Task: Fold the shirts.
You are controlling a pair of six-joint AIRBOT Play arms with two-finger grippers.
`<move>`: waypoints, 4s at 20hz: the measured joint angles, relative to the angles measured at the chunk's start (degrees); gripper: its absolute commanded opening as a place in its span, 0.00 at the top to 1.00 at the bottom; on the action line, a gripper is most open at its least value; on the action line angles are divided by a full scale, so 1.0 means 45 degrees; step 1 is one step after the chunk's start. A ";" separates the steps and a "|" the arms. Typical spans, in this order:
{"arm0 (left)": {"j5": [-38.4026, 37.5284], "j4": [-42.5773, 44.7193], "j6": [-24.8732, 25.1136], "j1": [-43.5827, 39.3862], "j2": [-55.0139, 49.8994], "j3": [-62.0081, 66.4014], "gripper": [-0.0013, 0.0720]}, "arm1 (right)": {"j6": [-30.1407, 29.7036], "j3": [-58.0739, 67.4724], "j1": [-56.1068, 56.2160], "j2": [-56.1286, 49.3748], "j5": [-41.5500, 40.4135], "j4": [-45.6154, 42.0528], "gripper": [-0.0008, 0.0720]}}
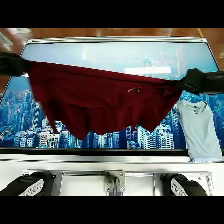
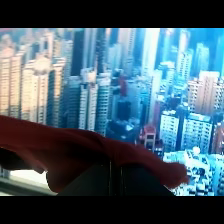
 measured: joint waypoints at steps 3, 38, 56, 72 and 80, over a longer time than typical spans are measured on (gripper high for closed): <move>0.1642 -0.0923 0.0000 -0.0005 -0.2283 -0.0185 0.92 | 0.0068 -0.0364 0.0000 -0.1987 -0.1627 0.0005 0.91; 0.3385 -0.6776 -0.0665 -0.1579 -0.5173 -0.9020 0.15 | -0.1302 -0.0568 0.0806 -0.7121 -0.4954 0.2079 0.90; 0.2487 -0.0748 0.0379 0.0039 0.2336 0.0316 0.92 | -0.3988 0.2375 -0.0287 -0.1239 -0.5367 0.4653 0.90; -0.3978 0.1005 -0.2336 0.0933 0.6499 0.1996 0.92 | -0.1394 0.3619 -0.1360 0.6562 -0.3434 -0.1569 0.90; -0.2958 -0.0350 -0.3254 0.0933 0.6076 -0.6586 0.92 | -0.0486 0.1253 -0.1209 0.3201 0.0340 -0.2783 0.91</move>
